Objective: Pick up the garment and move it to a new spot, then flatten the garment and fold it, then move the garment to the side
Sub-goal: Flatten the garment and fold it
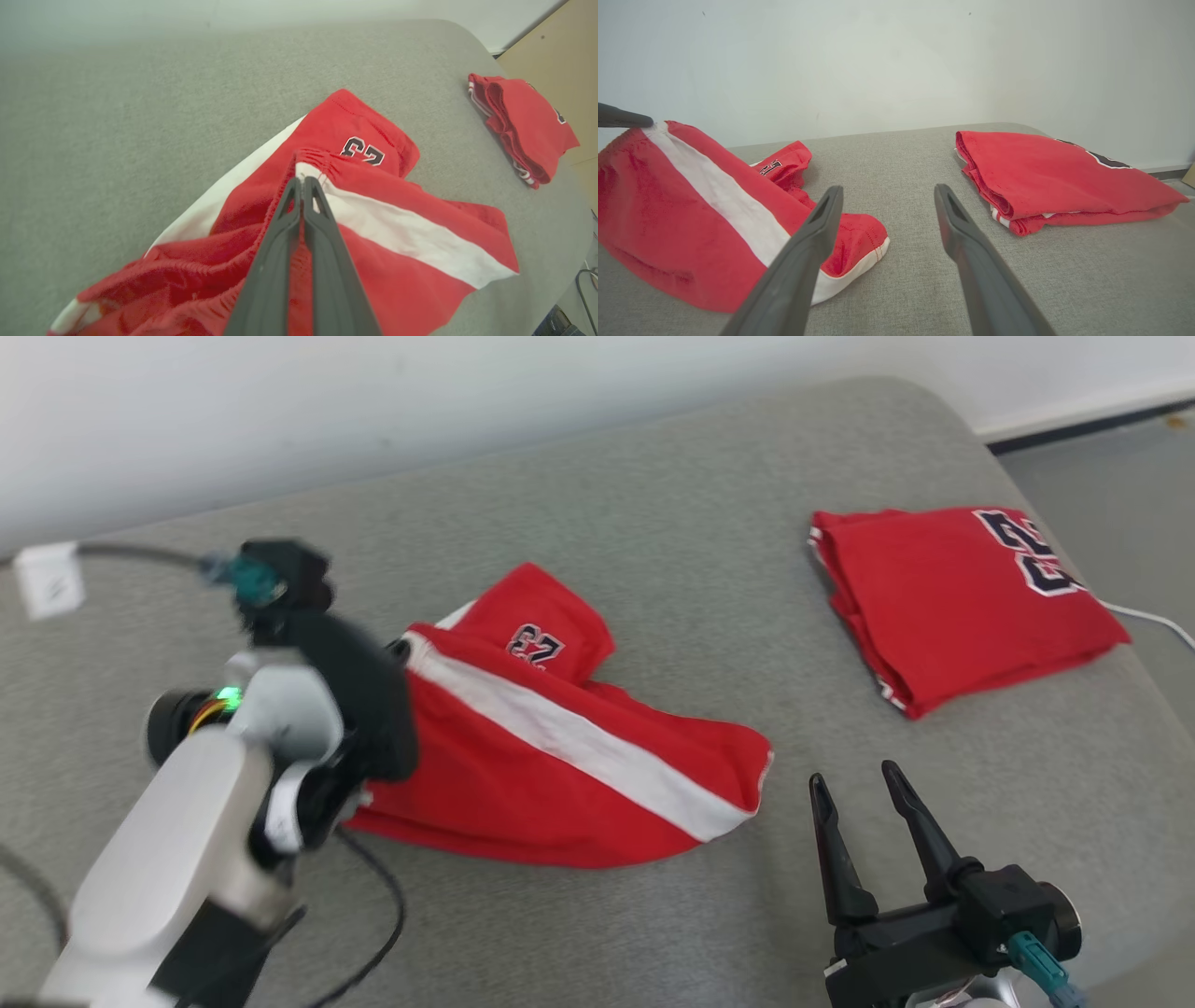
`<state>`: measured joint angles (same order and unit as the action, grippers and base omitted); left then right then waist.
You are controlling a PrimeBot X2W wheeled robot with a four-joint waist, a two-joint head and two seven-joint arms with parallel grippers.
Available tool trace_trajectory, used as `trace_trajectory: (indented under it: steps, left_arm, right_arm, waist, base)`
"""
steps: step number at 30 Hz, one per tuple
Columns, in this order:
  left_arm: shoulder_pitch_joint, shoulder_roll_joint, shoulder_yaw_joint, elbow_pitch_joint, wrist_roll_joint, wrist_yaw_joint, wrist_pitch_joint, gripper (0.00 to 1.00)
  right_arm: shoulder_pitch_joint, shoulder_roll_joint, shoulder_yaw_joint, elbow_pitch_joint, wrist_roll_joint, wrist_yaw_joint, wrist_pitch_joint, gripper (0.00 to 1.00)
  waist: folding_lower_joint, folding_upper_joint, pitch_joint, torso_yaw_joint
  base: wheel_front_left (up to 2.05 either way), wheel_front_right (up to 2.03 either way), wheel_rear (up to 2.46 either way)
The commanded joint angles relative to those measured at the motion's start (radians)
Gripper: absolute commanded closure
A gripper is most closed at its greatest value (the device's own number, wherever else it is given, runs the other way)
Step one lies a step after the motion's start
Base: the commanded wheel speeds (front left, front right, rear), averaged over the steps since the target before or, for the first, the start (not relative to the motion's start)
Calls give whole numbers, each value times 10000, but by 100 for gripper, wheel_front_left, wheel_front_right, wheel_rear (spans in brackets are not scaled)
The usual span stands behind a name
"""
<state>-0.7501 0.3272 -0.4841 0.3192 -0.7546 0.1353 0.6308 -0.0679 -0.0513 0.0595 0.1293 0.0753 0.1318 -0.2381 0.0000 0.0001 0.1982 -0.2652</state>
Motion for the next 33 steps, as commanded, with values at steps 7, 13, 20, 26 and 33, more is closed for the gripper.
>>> trace_trajectory:
  steps: [7,13,20,26,33]
  left_arm:
    - [3735,998,1053,-2810,-472,1305,-901,100]
    - [5958,829,1499,-3518,-448,2116,-2074,0]
    - [7331,727,1912,-3858,-628,2386,-2883,0]
    - [7486,1242,1695,-4319,-191,1910,-3098,0]
    - [6842,1959,588,-4399,510,823,-2476,0]
  right_arm:
    - [276,24,-164,-265,-208,-27,190,0]
    - [339,22,-113,-410,-337,-27,391,0]
    - [528,21,-354,-587,-601,-27,698,0]
    - [650,22,-752,-927,-786,-27,1096,0]
    - [593,-286,-886,-1349,-902,-27,1574,0]
  waist:
    - [0,-1,-543,1486]
    - [0,-1,-754,1852]
    - [0,-1,-1053,2035]
    - [0,-1,-1196,2063]
    - [0,-1,-1309,1822]
  base:
    - [0,0,0]
    - [0,0,0]
    - [0,0,0]
    - [0,0,0]
    - [0,0,0]
